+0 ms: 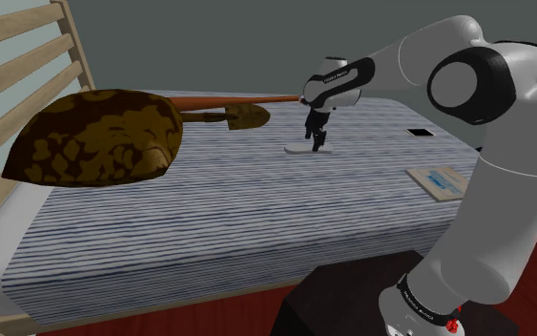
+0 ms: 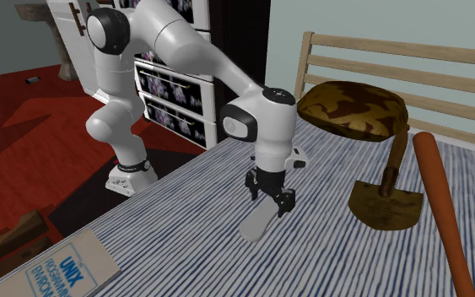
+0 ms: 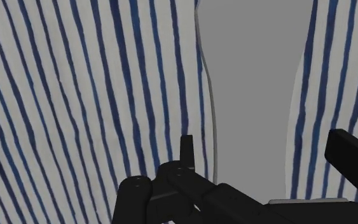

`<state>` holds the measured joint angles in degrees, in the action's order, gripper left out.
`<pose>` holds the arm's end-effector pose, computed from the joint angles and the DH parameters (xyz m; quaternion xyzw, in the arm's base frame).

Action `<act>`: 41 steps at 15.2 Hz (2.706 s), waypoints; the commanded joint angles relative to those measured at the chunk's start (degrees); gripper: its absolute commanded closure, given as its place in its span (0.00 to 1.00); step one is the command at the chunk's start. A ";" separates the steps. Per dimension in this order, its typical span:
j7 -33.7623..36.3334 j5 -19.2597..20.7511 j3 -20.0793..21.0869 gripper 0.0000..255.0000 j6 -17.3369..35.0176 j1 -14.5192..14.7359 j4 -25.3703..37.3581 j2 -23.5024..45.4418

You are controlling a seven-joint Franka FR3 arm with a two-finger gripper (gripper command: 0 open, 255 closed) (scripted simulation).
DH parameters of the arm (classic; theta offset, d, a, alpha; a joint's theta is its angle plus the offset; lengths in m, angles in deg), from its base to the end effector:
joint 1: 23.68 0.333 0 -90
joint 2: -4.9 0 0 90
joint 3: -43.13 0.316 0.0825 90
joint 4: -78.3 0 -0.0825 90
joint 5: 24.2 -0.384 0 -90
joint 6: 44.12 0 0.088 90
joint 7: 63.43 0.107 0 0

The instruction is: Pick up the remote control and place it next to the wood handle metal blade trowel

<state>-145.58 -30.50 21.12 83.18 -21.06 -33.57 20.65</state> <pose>0.5768 -0.1891 0.3495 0.8670 0.4983 0.0000 0.0109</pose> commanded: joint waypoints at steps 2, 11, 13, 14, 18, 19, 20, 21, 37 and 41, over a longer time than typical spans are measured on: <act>-0.57 -0.74 0.25 0.00 2.00 -0.27 -0.67 1.39; -0.66 -0.88 0.31 1.00 2.36 -0.32 -0.80 1.64; -0.67 -0.88 0.31 1.00 2.35 -0.32 -0.79 1.65; -0.67 -0.88 0.31 1.00 2.35 -0.32 -0.79 1.65; -0.67 -0.88 0.31 1.00 2.36 -0.32 -0.80 1.64; -0.66 -0.88 0.31 1.00 2.36 -0.32 -0.80 1.64; -0.66 -0.88 0.31 1.00 2.36 -0.32 -0.80 1.65; -0.52 -0.64 0.22 1.00 1.72 -0.25 -0.56 1.21; 1.30 2.27 -0.70 1.00 -9.11 0.50 5.11 -4.38; 1.60 2.75 -0.81 1.00 -11.93 0.59 7.06 -5.35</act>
<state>-144.18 -28.00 20.34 71.90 -20.58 -26.64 15.87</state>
